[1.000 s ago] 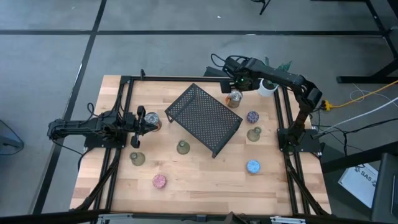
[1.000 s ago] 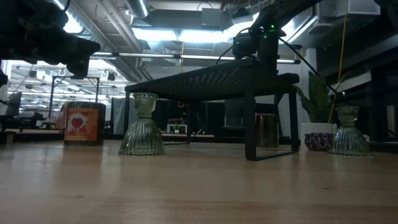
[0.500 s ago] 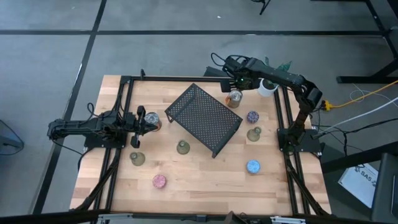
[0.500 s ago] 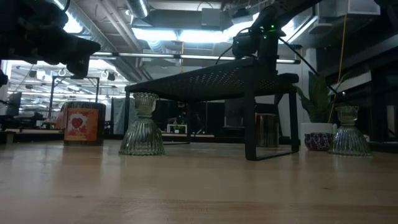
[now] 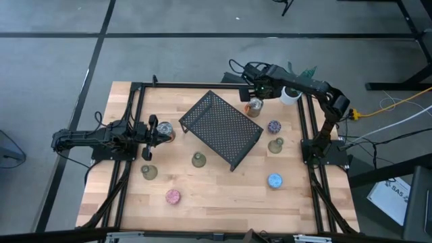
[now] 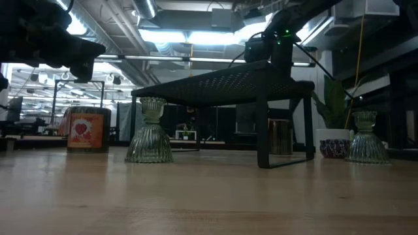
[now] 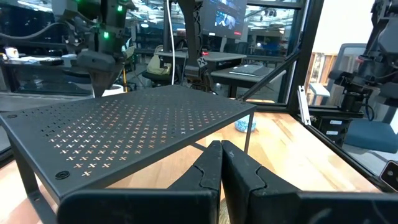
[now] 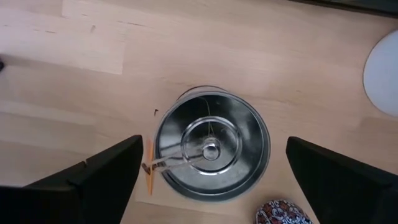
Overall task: Pick & Place candle stick holders
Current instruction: Put the left brown scented candle on the shelf
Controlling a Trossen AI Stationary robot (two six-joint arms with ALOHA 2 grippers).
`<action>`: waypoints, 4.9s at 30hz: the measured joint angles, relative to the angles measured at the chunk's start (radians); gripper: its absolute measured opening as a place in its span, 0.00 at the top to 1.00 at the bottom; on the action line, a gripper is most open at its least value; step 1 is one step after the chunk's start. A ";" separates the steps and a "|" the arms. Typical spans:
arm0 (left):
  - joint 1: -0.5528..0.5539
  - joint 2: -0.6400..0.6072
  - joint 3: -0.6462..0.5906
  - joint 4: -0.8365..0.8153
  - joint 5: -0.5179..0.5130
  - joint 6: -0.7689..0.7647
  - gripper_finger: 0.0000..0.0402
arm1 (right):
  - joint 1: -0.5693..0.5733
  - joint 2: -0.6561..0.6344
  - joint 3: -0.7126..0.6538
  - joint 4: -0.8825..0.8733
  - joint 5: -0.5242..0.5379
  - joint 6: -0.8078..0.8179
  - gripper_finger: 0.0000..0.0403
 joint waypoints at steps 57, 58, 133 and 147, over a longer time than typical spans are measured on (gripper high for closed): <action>0.000 0.000 0.000 0.000 0.000 0.000 1.00 | 0.006 0.000 -0.116 0.110 -0.004 0.026 0.01; 0.000 0.000 0.000 0.000 0.000 0.000 1.00 | 0.006 0.000 -0.116 0.110 -0.004 0.026 0.01; 0.000 0.000 0.000 0.000 0.000 0.000 1.00 | 0.003 -0.003 0.336 -0.262 -0.051 -0.164 0.11; 0.000 0.000 0.000 0.000 0.000 0.000 1.00 | 0.006 -0.002 0.458 -0.284 -0.185 -0.421 0.11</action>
